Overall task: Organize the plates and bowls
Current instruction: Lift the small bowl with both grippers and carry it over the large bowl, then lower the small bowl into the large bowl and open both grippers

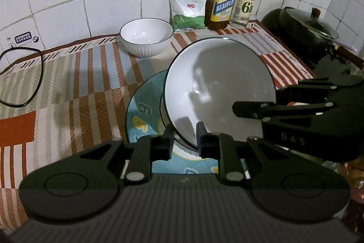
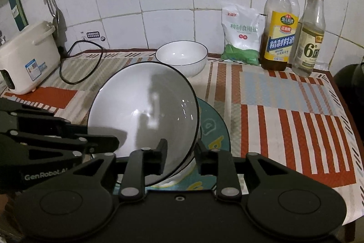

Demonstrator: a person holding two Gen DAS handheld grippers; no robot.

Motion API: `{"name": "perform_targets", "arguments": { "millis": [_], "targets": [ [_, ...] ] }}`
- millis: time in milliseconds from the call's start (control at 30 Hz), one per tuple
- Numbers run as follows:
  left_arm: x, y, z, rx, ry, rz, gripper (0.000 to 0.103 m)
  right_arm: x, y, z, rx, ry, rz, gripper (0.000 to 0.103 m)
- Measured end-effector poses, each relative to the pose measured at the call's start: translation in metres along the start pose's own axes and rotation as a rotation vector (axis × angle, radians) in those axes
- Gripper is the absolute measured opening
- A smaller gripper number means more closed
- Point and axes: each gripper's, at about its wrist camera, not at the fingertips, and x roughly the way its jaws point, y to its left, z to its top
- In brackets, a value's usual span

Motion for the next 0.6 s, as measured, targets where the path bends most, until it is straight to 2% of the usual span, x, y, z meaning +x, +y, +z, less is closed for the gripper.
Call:
{"name": "perform_targets", "arguments": {
  "millis": [100,200,400,467,600],
  "targets": [
    [0.001,0.004,-0.001,-0.01,-0.024,0.014,0.021,0.0,0.001,-0.001,-0.019,-0.029,-0.02,0.04],
    [-0.005,0.005,-0.001,0.005,-0.077,0.024,0.024,-0.004,-0.001,-0.002,-0.024,-0.058,0.007,0.041],
    [-0.017,0.008,-0.001,0.002,-0.097,0.007,0.026,-0.021,-0.004,0.002,-0.022,-0.112,0.064,0.041],
    [-0.028,0.012,0.0,0.004,-0.119,-0.007,0.042,-0.032,-0.007,0.004,-0.025,-0.135,0.08,0.042],
    [-0.053,0.023,0.005,0.015,-0.188,-0.015,0.056,-0.055,-0.017,0.013,-0.031,-0.161,0.137,0.048]
  ]
}}
